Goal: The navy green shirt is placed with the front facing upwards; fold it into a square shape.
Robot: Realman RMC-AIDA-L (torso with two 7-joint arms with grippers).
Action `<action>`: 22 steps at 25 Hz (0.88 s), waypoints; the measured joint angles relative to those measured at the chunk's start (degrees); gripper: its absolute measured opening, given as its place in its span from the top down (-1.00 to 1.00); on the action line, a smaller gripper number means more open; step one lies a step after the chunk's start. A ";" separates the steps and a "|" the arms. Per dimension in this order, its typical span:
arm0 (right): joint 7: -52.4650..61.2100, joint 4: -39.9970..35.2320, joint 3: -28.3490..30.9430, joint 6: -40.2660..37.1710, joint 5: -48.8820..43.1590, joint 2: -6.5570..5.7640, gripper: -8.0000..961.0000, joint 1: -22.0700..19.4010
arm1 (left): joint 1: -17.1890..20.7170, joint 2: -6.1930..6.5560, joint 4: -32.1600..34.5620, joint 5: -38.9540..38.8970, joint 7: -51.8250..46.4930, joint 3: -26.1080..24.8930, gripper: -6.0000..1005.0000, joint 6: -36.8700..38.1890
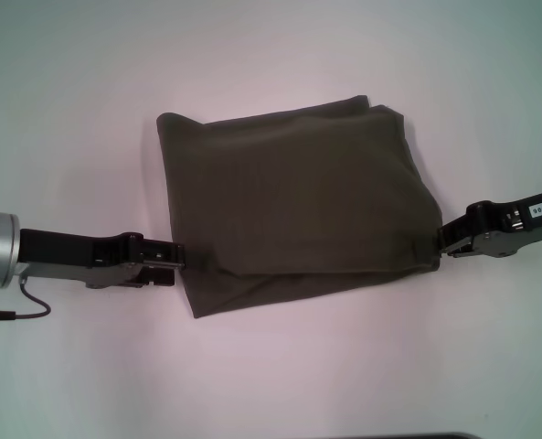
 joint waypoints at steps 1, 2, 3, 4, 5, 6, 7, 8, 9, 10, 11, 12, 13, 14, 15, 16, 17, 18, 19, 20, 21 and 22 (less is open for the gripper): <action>0.00 0.00 0.05 0.00 0.00 -0.01 0.95 -0.03 | -0.03 0.00 -0.02 0.00 -0.01 0.03 -0.28 0.02; 0.00 0.00 0.10 0.00 0.00 -0.01 0.95 -0.05 | -0.08 0.01 -0.05 -0.01 -0.01 0.07 -0.28 0.05; 0.00 0.00 0.12 0.00 0.00 -0.02 0.95 -0.06 | -0.13 0.02 -0.07 -0.02 -0.01 0.11 -0.28 0.06; 0.00 0.00 0.15 0.00 0.00 -0.03 0.95 -0.06 | -0.16 0.02 -0.09 -0.02 -0.01 0.13 -0.28 0.09; -0.01 0.00 0.17 -0.02 0.00 -0.03 0.95 -0.06 | -0.19 0.02 -0.10 -0.03 -0.01 0.15 -0.28 0.11; -0.03 0.00 0.20 -0.12 0.00 -0.04 0.96 -0.06 | -0.22 0.02 -0.11 -0.03 -0.01 0.14 -0.28 0.12; -0.05 0.00 0.22 -0.20 0.00 -0.08 0.96 -0.06 | -0.25 0.02 -0.10 -0.04 -0.01 0.09 -0.28 0.15; -0.06 0.00 0.23 -0.28 0.00 -0.15 0.96 -0.06 | -0.28 0.02 -0.10 -0.04 -0.01 0.03 -0.28 0.17; -0.07 0.00 0.26 -0.34 0.00 -0.20 0.96 -0.07 | -0.29 0.03 -0.10 -0.05 -0.03 -0.03 -0.28 0.20; -0.07 0.00 0.32 -0.37 -0.01 -0.27 0.96 -0.10 | -0.30 0.03 -0.10 -0.06 -0.06 -0.06 -0.28 0.21; -0.06 0.00 0.48 -0.43 0.00 -0.34 0.96 -0.14 | -0.30 0.03 -0.10 -0.06 -0.07 -0.06 -0.28 0.22; -0.05 0.00 0.63 -0.50 0.00 -0.39 0.96 -0.20 | -0.31 0.02 -0.10 -0.06 -0.08 -0.06 -0.28 0.22; -0.05 0.00 0.81 -0.57 0.00 -0.47 0.96 -0.30 | -0.34 0.03 -0.10 -0.07 -0.09 -0.06 -0.28 0.22; -0.05 0.00 1.02 -0.62 0.00 -0.58 0.96 -0.40 | -0.37 0.03 -0.10 -0.07 -0.09 -0.05 -0.28 0.23; -0.04 0.00 1.28 -0.70 0.00 -0.70 0.96 -0.54 | -0.39 0.03 -0.10 -0.07 -0.10 -0.03 -0.28 0.23; -0.02 0.00 1.46 -0.80 0.00 -0.78 0.96 -0.67 | -0.40 0.03 -0.10 -0.07 -0.10 -0.03 -0.28 0.22; 0.00 0.00 1.75 -1.00 0.00 -0.89 0.96 -0.77 | -0.41 0.06 -0.09 -0.07 -0.10 -0.03 -0.28 0.22; 0.02 0.00 2.10 -1.18 -0.01 -1.02 0.96 -0.92 | -0.42 0.09 -0.10 -0.07 -0.10 -0.06 -0.28 0.23; 0.05 0.00 2.35 -1.33 -0.02 -1.18 0.96 -1.05 | -0.42 0.13 -0.09 -0.09 -0.10 -0.11 -0.28 0.22; 0.15 0.00 2.59 -1.46 -0.04 -1.33 0.96 -1.17 | -0.42 0.15 -0.09 -0.11 -0.10 -0.17 -0.28 0.22; 0.29 0.00 2.80 -1.49 -0.05 -1.45 0.96 -1.26 | -0.43 0.17 -0.12 -0.17 -0.10 -0.20 -0.28 0.22; 0.44 0.00 2.98 -1.49 -0.05 -1.57 0.96 -1.36 | -0.43 0.19 -0.22 -0.19 -0.10 -0.23 -0.28 0.23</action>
